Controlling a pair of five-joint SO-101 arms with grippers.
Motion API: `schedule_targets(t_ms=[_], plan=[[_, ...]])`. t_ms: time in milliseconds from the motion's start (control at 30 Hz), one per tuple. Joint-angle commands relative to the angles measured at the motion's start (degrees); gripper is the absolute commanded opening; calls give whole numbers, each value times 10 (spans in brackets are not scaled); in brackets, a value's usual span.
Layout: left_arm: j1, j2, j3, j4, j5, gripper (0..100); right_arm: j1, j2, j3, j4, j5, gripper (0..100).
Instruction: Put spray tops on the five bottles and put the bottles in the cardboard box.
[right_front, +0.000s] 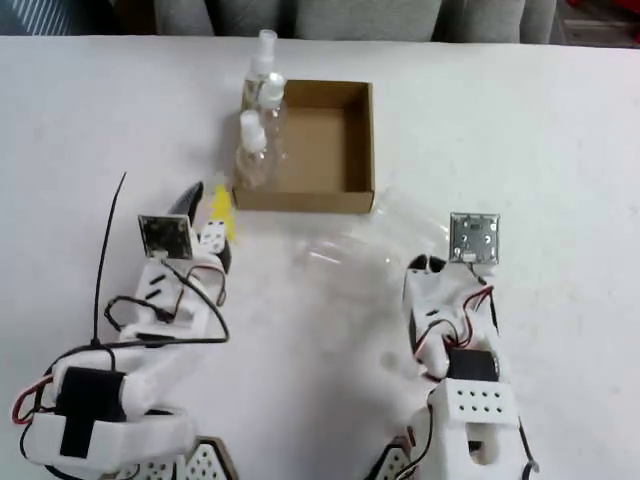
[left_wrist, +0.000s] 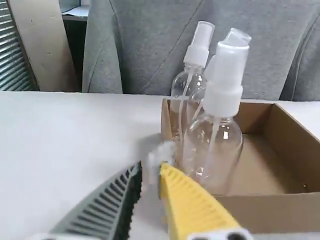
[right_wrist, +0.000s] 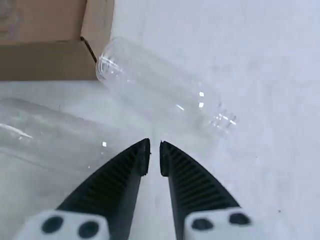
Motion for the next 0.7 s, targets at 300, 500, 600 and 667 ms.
schedule_targets(t_ms=[300, 500, 600, 667], plan=[[-8, -22, -98, 249, -91, 23, -12, 3, -179, 195, 4, 17], [-22, -22, -136, 327, -91, 23, -87, 95, -258, 255, 3, 18], [-22, -20, -136, 327, -91, 23, -112, 169, -304, 262, -3, 18], [-22, -20, -137, 327, -91, 23, -117, 211, -338, 262, -38, 18]])
